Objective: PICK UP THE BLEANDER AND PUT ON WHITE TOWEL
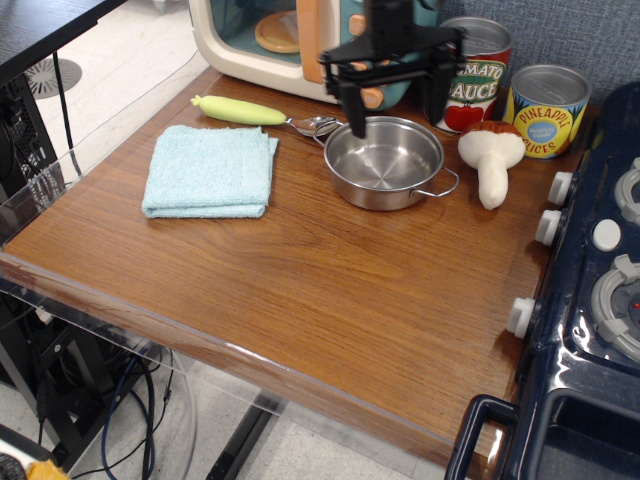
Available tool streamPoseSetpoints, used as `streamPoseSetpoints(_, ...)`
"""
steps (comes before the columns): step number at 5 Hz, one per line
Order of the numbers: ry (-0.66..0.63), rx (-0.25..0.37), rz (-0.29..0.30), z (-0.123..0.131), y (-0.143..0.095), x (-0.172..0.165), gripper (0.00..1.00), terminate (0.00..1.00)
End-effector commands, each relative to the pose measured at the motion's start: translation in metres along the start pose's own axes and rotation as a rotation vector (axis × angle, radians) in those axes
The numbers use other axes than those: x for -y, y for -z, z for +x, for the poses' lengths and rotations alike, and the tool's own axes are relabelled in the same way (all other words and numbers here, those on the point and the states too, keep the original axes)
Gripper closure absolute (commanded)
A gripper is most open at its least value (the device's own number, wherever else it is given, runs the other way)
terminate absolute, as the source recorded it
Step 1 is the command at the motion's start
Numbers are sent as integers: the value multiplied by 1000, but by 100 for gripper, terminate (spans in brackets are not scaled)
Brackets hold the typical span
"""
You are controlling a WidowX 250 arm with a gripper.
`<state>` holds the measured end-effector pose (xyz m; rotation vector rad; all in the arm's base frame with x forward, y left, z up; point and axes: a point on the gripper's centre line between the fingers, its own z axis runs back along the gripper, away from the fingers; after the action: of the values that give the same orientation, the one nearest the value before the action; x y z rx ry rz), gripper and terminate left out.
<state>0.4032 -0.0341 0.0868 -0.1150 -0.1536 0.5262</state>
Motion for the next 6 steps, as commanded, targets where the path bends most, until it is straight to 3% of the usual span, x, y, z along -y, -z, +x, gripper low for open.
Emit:
streamPoseSetpoints(1,211,57,-137,-15,-19,64,0,0)
streamPoseSetpoints(3,216,31,-58,-9,12,64,0,0)
streamPoseSetpoints(5,304,-23,-37,-12,39,79,0,0)
streamPoseSetpoints(6,329,-31,-40,-18,40,86,0,0)
